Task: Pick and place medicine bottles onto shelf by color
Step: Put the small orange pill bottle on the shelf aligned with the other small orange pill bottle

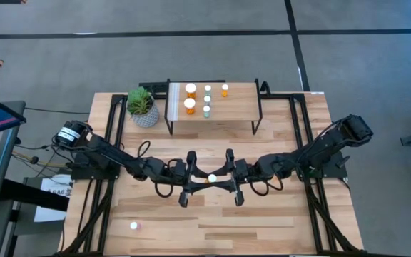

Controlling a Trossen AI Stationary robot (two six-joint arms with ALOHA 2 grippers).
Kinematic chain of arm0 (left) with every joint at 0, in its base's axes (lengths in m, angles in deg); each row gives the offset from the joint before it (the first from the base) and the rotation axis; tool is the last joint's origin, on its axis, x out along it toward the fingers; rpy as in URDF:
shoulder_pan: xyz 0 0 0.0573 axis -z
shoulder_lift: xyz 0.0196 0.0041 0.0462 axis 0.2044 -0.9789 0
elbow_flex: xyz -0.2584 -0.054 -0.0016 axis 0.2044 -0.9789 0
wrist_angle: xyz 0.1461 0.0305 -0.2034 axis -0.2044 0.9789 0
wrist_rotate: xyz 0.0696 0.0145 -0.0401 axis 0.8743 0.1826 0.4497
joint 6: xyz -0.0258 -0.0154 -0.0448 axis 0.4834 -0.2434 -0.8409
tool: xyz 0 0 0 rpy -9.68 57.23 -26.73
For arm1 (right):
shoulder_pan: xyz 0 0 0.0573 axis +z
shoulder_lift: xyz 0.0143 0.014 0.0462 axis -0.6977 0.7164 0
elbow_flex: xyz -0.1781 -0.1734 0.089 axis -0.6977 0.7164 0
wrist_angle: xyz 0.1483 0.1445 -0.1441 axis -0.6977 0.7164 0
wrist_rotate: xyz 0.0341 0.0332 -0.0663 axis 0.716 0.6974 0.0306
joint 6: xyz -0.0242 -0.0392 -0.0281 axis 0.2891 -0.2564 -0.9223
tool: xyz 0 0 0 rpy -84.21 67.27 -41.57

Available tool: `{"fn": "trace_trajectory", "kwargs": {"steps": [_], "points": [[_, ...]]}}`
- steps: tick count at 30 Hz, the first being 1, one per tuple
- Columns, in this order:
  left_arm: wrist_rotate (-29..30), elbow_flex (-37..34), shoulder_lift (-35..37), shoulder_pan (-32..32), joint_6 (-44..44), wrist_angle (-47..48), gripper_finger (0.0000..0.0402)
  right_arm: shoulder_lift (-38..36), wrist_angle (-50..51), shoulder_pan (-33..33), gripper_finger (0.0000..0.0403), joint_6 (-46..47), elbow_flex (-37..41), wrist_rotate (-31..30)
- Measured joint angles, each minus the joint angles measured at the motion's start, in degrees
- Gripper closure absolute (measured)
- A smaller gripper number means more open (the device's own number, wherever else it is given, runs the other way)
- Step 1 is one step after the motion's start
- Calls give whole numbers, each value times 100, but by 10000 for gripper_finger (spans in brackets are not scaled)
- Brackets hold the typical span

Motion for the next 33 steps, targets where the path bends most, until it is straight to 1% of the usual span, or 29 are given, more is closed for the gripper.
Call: {"fn": "trace_trajectory", "kwargs": {"steps": [3,7,12,15,17,21,24,25,29,31,33], "points": [[-17,-1,0,-54,7,169,270,0,-10,0,262,4,0,0],[128,-4,141,-97,10,512,218,-27,-13,-44,254,4,-2,-7],[827,-3,742,-76,229,1597,164,-145,133,-201,257,4,-2,-23],[1459,-3,1278,46,441,2440,146,-324,413,-361,260,4,-2,-26],[1828,-86,1645,188,612,2835,140,-457,506,-482,260,4,-4,-22],[2598,-485,2272,586,1025,2753,138,-747,905,-845,256,5,-3,-26],[2953,-930,2695,773,1216,2217,138,-949,1191,-1215,253,7,-2,-141],[2977,-1097,2821,801,1228,1968,138,-969,1232,-1347,253,7,-8,-202],[2772,-1684,3191,827,1125,1122,138,-1033,1659,-2025,255,45,-4,-370],[2748,-1858,3292,825,1082,886,138,-1035,1896,-2395,255,106,-2,-382],[2762,-1903,3328,823,1078,847,138,-1024,2062,-2735,254,202,-2,-393]]}}
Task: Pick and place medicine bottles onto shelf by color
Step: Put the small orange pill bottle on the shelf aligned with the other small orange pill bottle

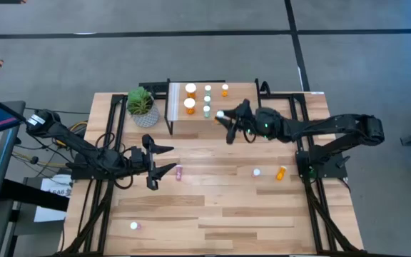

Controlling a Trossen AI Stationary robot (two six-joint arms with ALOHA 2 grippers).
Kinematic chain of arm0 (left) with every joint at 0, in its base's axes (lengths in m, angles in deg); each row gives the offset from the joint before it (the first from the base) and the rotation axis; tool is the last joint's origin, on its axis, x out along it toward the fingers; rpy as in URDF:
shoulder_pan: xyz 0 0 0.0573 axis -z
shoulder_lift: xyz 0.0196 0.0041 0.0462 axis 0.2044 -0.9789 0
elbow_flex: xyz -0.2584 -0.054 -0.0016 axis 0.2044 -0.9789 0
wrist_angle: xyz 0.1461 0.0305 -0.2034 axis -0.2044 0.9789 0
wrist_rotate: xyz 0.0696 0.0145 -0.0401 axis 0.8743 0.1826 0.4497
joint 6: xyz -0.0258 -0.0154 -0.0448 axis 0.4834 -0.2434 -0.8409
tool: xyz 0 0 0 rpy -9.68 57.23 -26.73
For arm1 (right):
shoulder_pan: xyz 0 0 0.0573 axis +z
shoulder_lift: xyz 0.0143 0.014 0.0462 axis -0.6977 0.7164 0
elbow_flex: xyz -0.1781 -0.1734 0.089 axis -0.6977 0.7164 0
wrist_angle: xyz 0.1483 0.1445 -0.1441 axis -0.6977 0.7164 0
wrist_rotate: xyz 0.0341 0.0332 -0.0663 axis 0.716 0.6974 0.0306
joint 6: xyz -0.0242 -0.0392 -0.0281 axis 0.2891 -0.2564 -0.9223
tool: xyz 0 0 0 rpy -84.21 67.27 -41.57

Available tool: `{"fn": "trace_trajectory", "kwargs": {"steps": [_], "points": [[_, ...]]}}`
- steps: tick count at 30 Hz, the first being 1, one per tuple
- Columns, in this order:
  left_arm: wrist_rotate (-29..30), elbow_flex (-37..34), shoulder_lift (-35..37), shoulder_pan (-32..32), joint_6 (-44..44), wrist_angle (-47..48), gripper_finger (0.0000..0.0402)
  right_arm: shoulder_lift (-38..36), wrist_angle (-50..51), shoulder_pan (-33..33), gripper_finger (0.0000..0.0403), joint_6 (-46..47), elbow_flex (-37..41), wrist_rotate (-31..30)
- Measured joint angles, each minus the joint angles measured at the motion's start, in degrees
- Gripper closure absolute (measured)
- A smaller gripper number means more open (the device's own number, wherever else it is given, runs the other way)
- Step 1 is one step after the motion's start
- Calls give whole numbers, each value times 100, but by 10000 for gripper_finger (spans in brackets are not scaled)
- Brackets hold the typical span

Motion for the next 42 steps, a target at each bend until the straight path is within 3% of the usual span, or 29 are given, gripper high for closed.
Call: {"fn": "trace_trajectory", "kwargs": {"steps": [12,25,42], "points": [[-87,-5,-4,-4,39,-127,138,41,303,-1334,250,67,0,32],[-170,-5,-4,-7,-75,-141,138,831,108,-1436,252,163,2,75],[-168,-5,-4,-7,-83,-129,139,944,111,-1730,253,102,0,63]]}}
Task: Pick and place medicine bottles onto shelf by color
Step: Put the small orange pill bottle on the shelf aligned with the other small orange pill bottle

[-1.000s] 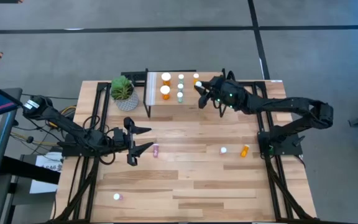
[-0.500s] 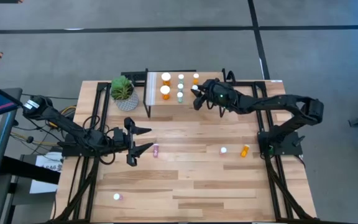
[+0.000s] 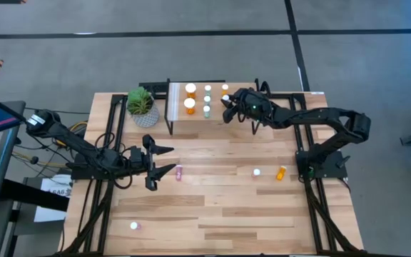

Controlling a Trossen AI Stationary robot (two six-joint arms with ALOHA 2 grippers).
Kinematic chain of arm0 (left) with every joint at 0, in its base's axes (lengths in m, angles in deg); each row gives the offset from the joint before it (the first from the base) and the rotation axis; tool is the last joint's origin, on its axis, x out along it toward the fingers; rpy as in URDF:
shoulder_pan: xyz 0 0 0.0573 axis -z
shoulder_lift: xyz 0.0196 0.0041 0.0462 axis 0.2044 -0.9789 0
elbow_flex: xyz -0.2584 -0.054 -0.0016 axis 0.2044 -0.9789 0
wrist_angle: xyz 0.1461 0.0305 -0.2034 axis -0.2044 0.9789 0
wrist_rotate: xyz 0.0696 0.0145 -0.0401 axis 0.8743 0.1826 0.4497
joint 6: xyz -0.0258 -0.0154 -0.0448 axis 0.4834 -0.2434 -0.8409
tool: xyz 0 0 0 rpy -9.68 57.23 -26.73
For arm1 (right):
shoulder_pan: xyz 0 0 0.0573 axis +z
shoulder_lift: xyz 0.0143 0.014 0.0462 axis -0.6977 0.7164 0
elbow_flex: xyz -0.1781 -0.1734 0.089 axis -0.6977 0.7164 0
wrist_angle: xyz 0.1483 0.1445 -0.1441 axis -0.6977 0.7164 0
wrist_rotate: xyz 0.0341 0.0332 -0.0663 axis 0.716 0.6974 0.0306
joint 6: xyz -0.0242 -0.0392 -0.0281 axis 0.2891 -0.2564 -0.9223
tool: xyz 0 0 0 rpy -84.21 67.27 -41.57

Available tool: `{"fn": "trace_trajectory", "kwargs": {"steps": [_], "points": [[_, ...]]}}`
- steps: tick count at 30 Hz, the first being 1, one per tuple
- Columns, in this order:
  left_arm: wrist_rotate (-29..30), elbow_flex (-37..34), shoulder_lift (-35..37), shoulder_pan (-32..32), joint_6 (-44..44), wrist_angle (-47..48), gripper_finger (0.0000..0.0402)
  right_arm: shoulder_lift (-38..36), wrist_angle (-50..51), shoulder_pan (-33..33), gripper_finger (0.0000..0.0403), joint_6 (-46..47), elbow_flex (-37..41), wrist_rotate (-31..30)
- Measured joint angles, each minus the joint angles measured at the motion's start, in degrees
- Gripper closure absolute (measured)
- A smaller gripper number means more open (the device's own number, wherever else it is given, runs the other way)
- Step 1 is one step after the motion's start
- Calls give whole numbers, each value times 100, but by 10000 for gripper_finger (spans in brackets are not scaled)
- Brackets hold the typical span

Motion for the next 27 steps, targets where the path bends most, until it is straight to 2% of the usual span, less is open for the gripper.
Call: {"fn": "trace_trajectory", "kwargs": {"steps": [18,27], "points": [[15,0,0,0,-20,-2,139,-6,112,-28,243,4,0,4],[15,2,0,0,-20,-11,139,-9,197,-28,220,25,0,10]]}}
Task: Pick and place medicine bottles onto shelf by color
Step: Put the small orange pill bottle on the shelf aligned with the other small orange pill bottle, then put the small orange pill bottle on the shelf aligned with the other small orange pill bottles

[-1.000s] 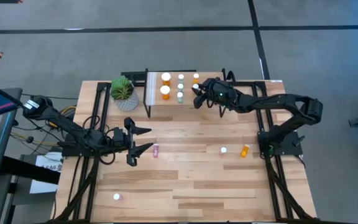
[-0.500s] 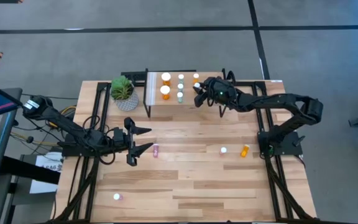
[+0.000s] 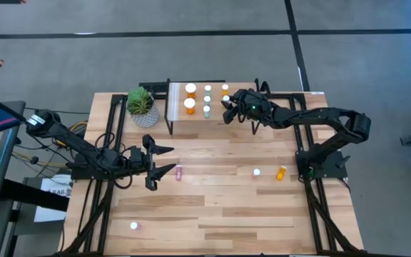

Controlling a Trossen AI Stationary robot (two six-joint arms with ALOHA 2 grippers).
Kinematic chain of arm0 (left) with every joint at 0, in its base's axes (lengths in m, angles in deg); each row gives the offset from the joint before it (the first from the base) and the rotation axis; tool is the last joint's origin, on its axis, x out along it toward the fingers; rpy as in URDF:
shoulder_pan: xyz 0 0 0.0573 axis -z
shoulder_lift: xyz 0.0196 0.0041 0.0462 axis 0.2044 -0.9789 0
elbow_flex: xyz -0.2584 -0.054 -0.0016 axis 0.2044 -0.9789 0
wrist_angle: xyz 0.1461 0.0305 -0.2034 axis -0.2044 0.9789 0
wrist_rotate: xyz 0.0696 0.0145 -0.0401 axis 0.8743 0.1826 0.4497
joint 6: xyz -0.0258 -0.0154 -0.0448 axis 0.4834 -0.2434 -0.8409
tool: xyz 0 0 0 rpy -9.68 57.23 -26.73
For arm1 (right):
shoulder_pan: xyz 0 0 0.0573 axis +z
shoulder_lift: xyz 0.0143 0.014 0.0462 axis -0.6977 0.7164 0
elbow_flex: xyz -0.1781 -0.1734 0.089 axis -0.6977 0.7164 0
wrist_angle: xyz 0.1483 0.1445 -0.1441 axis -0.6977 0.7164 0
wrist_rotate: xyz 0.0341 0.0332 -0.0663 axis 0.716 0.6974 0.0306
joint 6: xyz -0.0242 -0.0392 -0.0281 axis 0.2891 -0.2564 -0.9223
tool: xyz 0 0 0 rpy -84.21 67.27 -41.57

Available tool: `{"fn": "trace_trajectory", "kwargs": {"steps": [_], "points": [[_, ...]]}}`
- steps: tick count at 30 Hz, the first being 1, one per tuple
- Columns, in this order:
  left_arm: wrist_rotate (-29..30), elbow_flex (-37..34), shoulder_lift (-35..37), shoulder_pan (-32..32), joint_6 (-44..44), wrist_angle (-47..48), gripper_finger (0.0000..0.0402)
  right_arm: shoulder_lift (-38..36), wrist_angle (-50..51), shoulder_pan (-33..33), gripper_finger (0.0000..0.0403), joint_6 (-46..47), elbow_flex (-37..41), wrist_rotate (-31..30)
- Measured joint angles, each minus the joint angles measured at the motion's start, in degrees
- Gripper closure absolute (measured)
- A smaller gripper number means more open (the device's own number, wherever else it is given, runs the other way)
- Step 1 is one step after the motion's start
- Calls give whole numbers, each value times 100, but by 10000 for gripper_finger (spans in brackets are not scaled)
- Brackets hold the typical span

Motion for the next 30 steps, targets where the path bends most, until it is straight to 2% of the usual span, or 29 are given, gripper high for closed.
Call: {"fn": "trace_trajectory", "kwargs": {"steps": [8,17,24,30], "points": [[-2,0,0,-2,0,-2,139,0,-56,0,193,88,0,2],[-4,2,0,-2,0,3,139,-125,-58,17,180,85,2,11],[-6,2,-1,-2,2,31,139,-566,-91,164,167,-128,2,14],[-9,2,-2,-2,-4,51,139,-1196,380,255,163,-173,2,14]]}}
